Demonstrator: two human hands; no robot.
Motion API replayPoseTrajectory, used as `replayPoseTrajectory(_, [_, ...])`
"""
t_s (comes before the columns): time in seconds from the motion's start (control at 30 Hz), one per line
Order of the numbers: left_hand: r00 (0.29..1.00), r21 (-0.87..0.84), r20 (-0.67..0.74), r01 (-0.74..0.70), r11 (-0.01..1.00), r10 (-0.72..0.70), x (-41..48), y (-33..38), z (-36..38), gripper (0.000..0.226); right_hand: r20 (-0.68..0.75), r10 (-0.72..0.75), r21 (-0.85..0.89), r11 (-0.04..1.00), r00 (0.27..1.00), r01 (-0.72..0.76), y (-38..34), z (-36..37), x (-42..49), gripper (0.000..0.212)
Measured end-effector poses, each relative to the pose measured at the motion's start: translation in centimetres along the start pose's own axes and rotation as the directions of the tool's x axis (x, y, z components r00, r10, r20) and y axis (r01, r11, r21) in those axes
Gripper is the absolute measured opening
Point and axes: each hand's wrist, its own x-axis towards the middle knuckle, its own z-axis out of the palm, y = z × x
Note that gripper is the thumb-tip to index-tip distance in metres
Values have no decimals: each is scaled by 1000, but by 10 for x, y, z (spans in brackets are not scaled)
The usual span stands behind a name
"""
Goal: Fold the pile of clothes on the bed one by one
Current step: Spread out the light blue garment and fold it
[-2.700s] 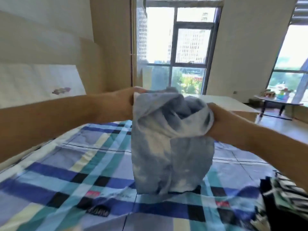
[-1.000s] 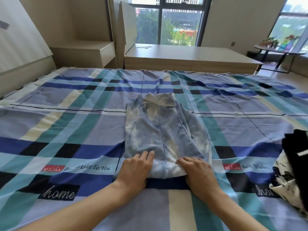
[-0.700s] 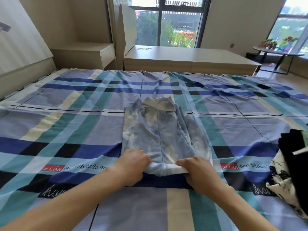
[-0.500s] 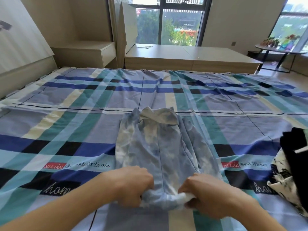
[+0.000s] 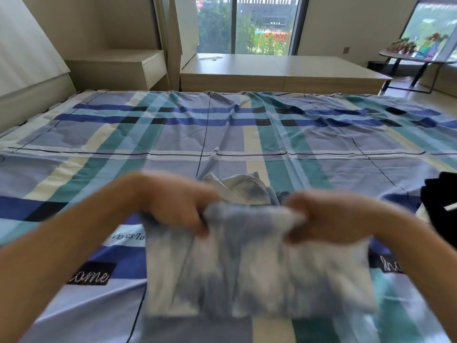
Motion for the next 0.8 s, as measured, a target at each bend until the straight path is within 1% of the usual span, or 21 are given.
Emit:
replayPoseTrajectory(0.03, [994,-28,-105,31,999,-34,4,-7,-15,15,-120,29,47,999,992,-23,4,-13,12,14])
replayPoseTrajectory(0.07, [970,-47,-221,89,995,-98,8,-15,-34,19,-269,50,48,998,962,-38,13,-25,28,11])
replayPoseTrajectory(0.1, [921,-81,-350,153,985,-171,13,-21,-50,26,-397,80,35,997,914,-73,15,-37,43,17])
replayPoseTrajectory(0.13, [852,-112,-459,223,968,-250,21,-26,-58,35,-489,109,-13,991,865,-132,19,-38,57,31])
replayPoseTrajectory(0.17, [763,-115,-570,295,949,-306,32,-29,-59,44,-591,120,-59,980,798,-192,19,-33,69,49])
replayPoseTrajectory(0.2, [670,-85,-674,347,934,-310,45,-32,-52,51,-687,95,-83,974,720,-209,17,-23,76,62])
replayPoseTrajectory(0.23, [601,-54,-752,356,933,-273,56,-31,-40,55,-747,53,-82,982,662,-171,14,-9,82,68])
replayPoseTrajectory(0.27, [593,-32,-773,316,948,-224,66,-29,-23,59,-753,14,-69,992,658,-101,13,11,88,67])
replayPoseTrajectory(0.3, [640,-6,-749,250,968,-170,78,-29,0,63,-702,-5,-53,998,712,-45,14,37,94,66])
replayPoseTrajectory(0.33, [713,27,-690,198,980,-125,89,-30,27,69,-620,-3,-19,1000,785,-10,17,65,100,67])
replayPoseTrajectory(0.37, [787,54,-607,175,983,-107,98,-33,56,76,-519,18,11,1000,854,-14,24,94,106,73])
replayPoseTrajectory(0.4, [843,79,-526,183,980,-115,105,-35,85,84,-435,49,16,999,899,-46,31,120,110,79])
replayPoseTrajectory(0.43, [873,103,-470,199,975,-129,111,-41,107,92,-392,71,12,997,917,-72,40,138,114,81])
replayPoseTrajectory(0.47, [886,120,-445,204,972,-131,115,-47,124,99,-379,80,11,997,922,-82,46,149,116,81])
replayPoseTrajectory(0.57, [878,44,-452,197,979,-156,115,-60,137,103,-400,81,29,997,913,-76,54,151,115,78])
replayPoseTrajectory(0.6, [876,25,-455,194,981,-162,112,-59,134,103,-409,112,52,994,906,-100,57,148,112,79])
replayPoseTrajectory(0.67, [884,32,-441,191,981,-157,107,-55,132,104,-411,254,113,967,876,-228,70,145,105,85])
replayPoseTrajectory(0.7, [890,32,-425,199,980,-167,106,-53,133,105,-409,352,142,936,842,-322,76,144,100,85])
replayPoseTrajectory(0.77, [884,11,-423,223,975,-198,105,-47,130,107,-385,553,236,833,739,-501,87,137,89,87])
replayPoseTrajectory(0.8, [869,-3,-452,225,974,-202,106,-41,127,107,-355,621,277,784,699,-555,92,131,85,90])
